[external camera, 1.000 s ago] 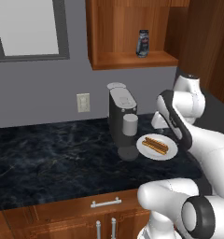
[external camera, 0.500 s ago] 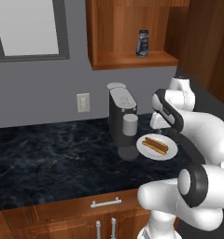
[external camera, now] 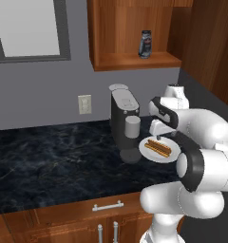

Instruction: Move the hot dog bun to the plate on the dining table and place the condiment next to that plate. Then navigate to the fridge and take the sausage and place it on the plate as well.

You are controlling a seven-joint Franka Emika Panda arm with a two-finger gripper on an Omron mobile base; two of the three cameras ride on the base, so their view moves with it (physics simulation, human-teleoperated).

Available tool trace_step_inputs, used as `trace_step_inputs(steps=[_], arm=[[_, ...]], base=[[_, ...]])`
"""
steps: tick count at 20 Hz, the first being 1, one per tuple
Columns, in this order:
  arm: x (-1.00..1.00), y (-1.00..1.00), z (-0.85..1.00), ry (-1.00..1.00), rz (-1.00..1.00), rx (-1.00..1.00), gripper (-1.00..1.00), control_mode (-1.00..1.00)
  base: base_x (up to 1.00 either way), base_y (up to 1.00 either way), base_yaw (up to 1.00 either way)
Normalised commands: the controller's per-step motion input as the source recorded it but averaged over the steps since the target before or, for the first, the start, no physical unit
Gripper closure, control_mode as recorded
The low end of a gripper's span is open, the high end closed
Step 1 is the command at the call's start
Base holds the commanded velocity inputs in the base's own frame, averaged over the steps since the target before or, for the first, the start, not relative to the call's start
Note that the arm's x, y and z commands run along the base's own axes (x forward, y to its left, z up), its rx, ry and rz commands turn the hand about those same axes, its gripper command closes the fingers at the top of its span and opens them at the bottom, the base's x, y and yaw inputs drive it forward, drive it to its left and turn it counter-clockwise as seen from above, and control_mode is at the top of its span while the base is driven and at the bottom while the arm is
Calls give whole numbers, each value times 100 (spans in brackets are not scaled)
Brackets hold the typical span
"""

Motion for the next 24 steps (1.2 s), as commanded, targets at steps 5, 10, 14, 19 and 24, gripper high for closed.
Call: trace_step_inputs(steps=[5, 10, 14, 19, 24], arm=[[20, 0, -30, 2, 6, 0, -100, -100], [11, 0, -21, 0, 1, 0, -100, -100], [10, -3, -32, 0, 1, 0, -100, -100], [10, -2, -34, 1, 1, 0, -100, -100], [8, -9, -26, 0, 3, 0, -100, -100]], base=[[0, 0, 0], [0, 0, 0], [0, 0, 0], [0, 0, 0], [0, 0, 0]])
